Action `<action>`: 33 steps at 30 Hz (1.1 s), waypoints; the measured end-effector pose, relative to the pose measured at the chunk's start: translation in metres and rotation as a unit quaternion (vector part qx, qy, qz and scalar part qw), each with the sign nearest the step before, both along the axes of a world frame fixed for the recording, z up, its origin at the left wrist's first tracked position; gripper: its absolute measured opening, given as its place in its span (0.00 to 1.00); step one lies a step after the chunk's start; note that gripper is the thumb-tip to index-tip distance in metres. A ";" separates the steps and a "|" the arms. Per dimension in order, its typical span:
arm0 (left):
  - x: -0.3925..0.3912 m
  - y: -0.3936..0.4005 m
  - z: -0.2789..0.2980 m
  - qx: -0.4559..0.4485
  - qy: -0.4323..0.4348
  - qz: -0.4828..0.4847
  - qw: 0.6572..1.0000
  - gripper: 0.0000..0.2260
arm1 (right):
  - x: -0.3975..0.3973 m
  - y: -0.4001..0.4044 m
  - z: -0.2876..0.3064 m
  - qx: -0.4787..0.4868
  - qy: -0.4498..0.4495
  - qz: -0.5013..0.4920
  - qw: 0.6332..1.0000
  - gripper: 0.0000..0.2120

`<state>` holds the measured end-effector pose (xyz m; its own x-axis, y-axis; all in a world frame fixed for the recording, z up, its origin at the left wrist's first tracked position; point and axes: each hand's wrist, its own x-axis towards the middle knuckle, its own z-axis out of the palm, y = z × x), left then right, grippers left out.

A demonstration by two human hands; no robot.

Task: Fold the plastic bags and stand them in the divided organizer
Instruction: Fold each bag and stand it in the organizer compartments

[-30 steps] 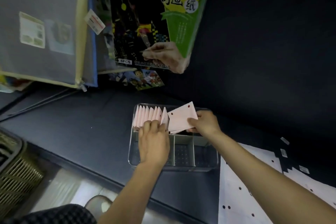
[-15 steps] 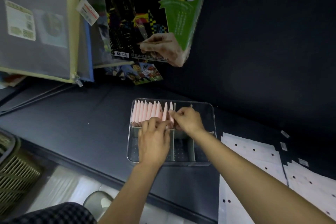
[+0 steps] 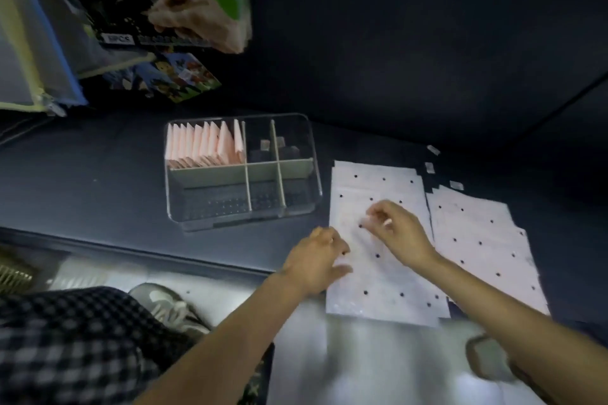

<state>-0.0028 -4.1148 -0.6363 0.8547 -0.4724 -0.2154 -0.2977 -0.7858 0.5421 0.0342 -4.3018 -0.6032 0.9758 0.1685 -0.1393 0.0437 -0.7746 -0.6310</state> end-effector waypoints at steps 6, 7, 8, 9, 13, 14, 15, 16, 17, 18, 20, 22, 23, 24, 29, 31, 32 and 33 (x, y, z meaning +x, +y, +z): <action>-0.050 -0.018 -0.046 0.158 -0.040 -0.141 0.977 0.43 | -0.100 -0.106 -0.047 -0.198 0.085 0.156 0.964 0.39; -0.052 -0.016 -0.048 0.150 -0.051 -0.135 0.978 0.40 | -0.108 -0.112 -0.053 -0.215 0.069 0.171 0.959 0.38; -0.052 -0.014 -0.049 0.132 -0.053 -0.127 0.982 0.36 | -0.112 -0.115 -0.057 -0.223 0.049 0.179 0.957 0.35; -0.051 -0.012 -0.048 0.109 -0.049 -0.115 0.986 0.32 | -0.114 -0.116 -0.060 -0.220 0.034 0.178 0.959 0.32; -0.046 -0.012 -0.034 0.028 0.008 -0.056 0.998 0.16 | -0.109 -0.119 -0.060 -0.148 0.032 0.142 0.978 0.20; -0.045 -0.011 -0.030 0.017 0.020 -0.044 0.999 0.15 | -0.106 -0.121 -0.058 -0.133 0.047 0.141 0.980 0.19; -0.046 -0.010 -0.027 0.012 0.029 -0.040 0.999 0.13 | -0.103 -0.123 -0.055 -0.124 0.065 0.148 0.979 0.20; -0.047 -0.009 -0.024 0.011 0.037 -0.044 0.998 0.12 | -0.101 -0.125 -0.053 -0.118 0.085 0.155 0.977 0.23; -0.049 -0.009 -0.022 0.008 0.039 -0.050 0.998 0.11 | -0.100 -0.127 -0.051 -0.115 0.101 0.153 0.976 0.26; -0.052 -0.009 -0.021 0.001 0.039 -0.050 0.998 0.10 | -0.099 -0.128 -0.049 -0.114 0.108 0.142 0.977 0.28; -0.057 -0.010 -0.021 -0.036 0.039 -0.018 0.998 0.09 | -0.100 -0.127 -0.049 -0.109 0.097 0.107 0.984 0.28; -0.059 -0.014 -0.020 -0.081 0.055 0.033 0.995 0.07 | -0.103 -0.124 -0.052 -0.119 0.070 0.103 0.985 0.26; -0.058 -0.016 -0.019 -0.098 0.066 0.053 0.992 0.06 | -0.104 -0.122 -0.054 -0.134 0.052 0.115 0.983 0.24; -0.058 -0.018 -0.016 -0.108 0.081 0.068 0.989 0.05 | -0.105 -0.122 -0.056 -0.150 0.031 0.128 0.980 0.22; -0.054 -0.016 -0.003 -0.154 0.173 0.078 0.970 0.01 | -0.105 -0.120 -0.053 -0.199 -0.039 0.144 0.969 0.12; -0.051 -0.015 0.005 -0.139 0.173 0.067 0.973 0.15 | -0.101 -0.114 -0.043 -0.146 -0.005 0.123 0.982 0.10; -0.049 -0.014 0.009 -0.142 0.156 0.075 0.975 0.22 | -0.097 -0.111 -0.036 -0.109 0.023 0.119 0.987 0.08; -0.046 -0.015 0.016 -0.159 0.140 0.092 0.973 0.25 | -0.092 -0.108 -0.028 -0.077 0.048 0.125 0.988 0.05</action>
<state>-0.0488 -4.1296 -0.6208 0.8596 -0.3984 -0.3199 0.0259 -0.5914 0.8060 -0.0581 -4.4096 -0.6310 0.8873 0.3724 -0.2719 0.1915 -0.8341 -0.5174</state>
